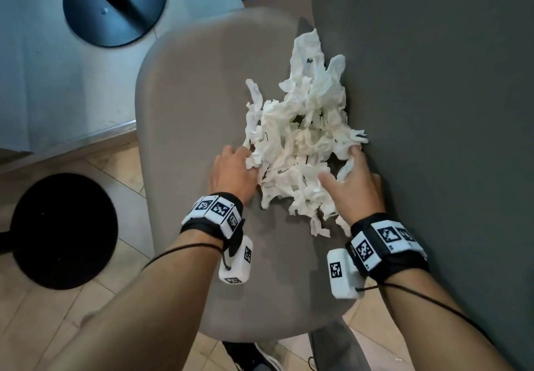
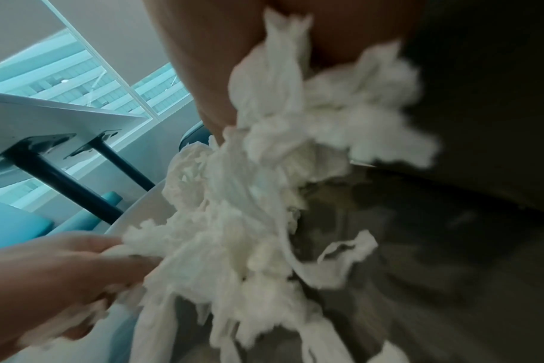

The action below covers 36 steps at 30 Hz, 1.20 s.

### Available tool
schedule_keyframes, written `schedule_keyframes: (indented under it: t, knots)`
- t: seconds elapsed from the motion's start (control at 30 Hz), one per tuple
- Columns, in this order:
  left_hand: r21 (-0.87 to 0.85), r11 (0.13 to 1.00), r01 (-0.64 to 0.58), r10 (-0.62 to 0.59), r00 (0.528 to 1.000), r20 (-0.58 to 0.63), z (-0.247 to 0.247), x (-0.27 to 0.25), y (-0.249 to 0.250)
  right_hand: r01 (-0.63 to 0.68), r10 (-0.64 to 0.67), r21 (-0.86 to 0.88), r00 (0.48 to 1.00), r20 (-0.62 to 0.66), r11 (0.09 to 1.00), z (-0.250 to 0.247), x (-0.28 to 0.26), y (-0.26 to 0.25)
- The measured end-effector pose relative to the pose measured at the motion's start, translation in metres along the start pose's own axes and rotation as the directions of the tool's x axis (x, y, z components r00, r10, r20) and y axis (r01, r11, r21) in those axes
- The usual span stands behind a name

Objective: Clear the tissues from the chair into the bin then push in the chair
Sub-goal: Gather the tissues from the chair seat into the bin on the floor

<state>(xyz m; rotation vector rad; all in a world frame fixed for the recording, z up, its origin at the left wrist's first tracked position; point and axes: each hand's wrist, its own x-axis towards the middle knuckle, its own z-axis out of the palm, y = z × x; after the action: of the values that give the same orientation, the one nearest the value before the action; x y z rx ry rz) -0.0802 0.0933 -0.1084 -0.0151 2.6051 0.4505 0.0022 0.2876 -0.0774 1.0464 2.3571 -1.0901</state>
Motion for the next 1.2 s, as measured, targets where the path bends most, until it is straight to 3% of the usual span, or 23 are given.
schedule_keyframes:
  t: [0.1, 0.3, 0.37, 0.47, 0.67, 0.87, 1.0, 1.2]
  knots:
    - [-0.159, 0.987, 0.018, -0.034, 0.994, -0.100, -0.006, -0.013, -0.006, -0.016, 0.017, -0.158, 1.000, 0.007, 0.987, 0.005, 0.011, 0.005]
    - [-0.319, 0.947, -0.023, -0.059, 0.968, -0.245, -0.017, -0.044, -0.015, -0.046, 0.047, -0.120, 0.999, 0.011, 0.992, 0.009, 0.004, 0.004]
    - [-0.367, 0.930, -0.026, -0.063, 0.972, -0.226, -0.015, -0.050, -0.014, -0.040, 0.043, -0.084, 0.999, 0.029, 0.996, 0.013, -0.001, 0.003]
    - [-0.419, 0.908, 0.006, -0.054, 0.993, -0.104, -0.007, -0.055, -0.013, -0.027, 0.029, -0.076, 0.999, 0.022, 0.997, 0.017, -0.005, 0.003]
    - [-0.104, 0.994, -0.045, 0.055, 0.994, 0.092, 0.020, -0.053, -0.015, 0.035, -0.041, -0.147, 0.998, -0.040, 0.989, 0.029, 0.003, 0.020]
    - [-0.159, 0.987, 0.014, -0.019, 0.999, -0.030, 0.022, -0.055, -0.021, 0.097, -0.106, -0.071, 0.986, -0.131, 0.993, 0.025, 0.004, 0.024]
    - [-0.226, 0.973, -0.057, 0.028, 0.991, -0.130, 0.004, -0.056, -0.015, 0.200, -0.185, 0.044, 0.958, -0.220, 0.979, 0.022, -0.002, 0.023]
    - [-0.349, 0.933, -0.087, 0.085, 0.996, -0.022, -0.010, -0.057, 0.016, 0.307, -0.273, 0.127, 0.934, -0.232, 0.943, 0.024, -0.006, 0.029]
